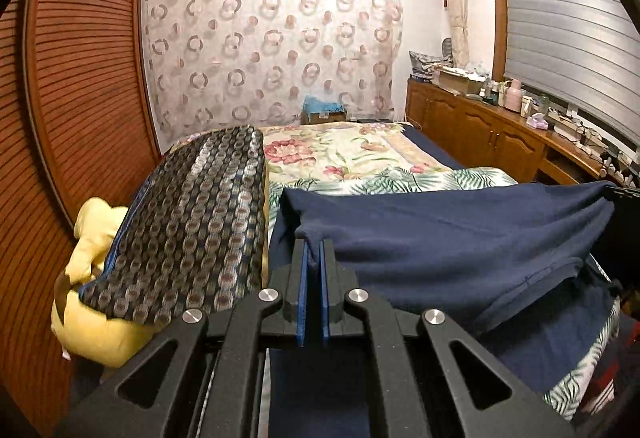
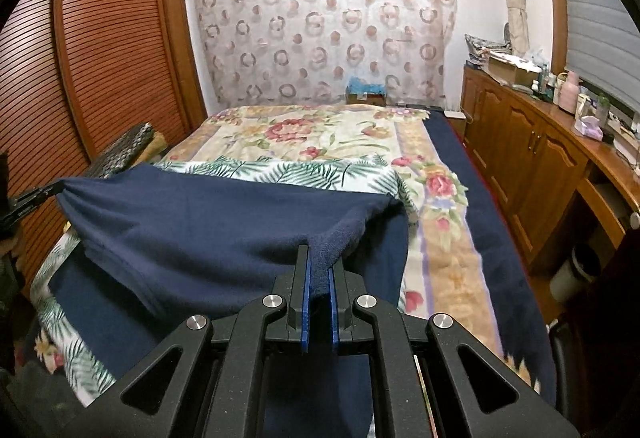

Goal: Fold small clothes
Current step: 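Fold the lifted shirt over onto itself and open both tools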

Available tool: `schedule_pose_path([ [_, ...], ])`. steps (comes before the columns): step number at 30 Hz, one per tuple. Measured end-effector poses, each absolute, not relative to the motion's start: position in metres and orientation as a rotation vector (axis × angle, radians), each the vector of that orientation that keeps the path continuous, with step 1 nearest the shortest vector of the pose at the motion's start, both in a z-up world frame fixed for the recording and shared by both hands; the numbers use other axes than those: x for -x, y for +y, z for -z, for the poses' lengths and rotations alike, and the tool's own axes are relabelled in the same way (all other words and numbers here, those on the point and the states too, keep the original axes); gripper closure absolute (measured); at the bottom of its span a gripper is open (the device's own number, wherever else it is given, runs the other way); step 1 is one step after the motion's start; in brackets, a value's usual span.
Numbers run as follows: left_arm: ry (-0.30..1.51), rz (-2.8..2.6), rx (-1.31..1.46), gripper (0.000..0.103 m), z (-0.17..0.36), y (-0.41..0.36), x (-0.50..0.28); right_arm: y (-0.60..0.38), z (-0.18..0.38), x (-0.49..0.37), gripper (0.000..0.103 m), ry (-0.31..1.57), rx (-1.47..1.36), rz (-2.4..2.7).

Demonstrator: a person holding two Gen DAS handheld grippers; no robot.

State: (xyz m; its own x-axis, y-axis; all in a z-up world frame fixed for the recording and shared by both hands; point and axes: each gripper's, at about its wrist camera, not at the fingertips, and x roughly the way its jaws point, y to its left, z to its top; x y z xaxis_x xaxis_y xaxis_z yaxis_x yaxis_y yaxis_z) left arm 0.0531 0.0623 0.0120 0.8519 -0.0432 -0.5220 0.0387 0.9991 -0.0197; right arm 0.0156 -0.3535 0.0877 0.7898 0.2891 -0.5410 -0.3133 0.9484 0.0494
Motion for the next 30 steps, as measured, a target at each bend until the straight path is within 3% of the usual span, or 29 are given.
schedule_pose_path([
  [11, 0.591, 0.039, 0.030, 0.097, 0.006, 0.068, -0.016, -0.358, -0.092, 0.019, 0.096, 0.581, 0.040, -0.324],
  [30, 0.729, 0.018, 0.028, 0.097, 0.064, 0.059, -0.006, -0.346, -0.045, -0.015, 0.096, 0.737, 0.049, -0.292],
])
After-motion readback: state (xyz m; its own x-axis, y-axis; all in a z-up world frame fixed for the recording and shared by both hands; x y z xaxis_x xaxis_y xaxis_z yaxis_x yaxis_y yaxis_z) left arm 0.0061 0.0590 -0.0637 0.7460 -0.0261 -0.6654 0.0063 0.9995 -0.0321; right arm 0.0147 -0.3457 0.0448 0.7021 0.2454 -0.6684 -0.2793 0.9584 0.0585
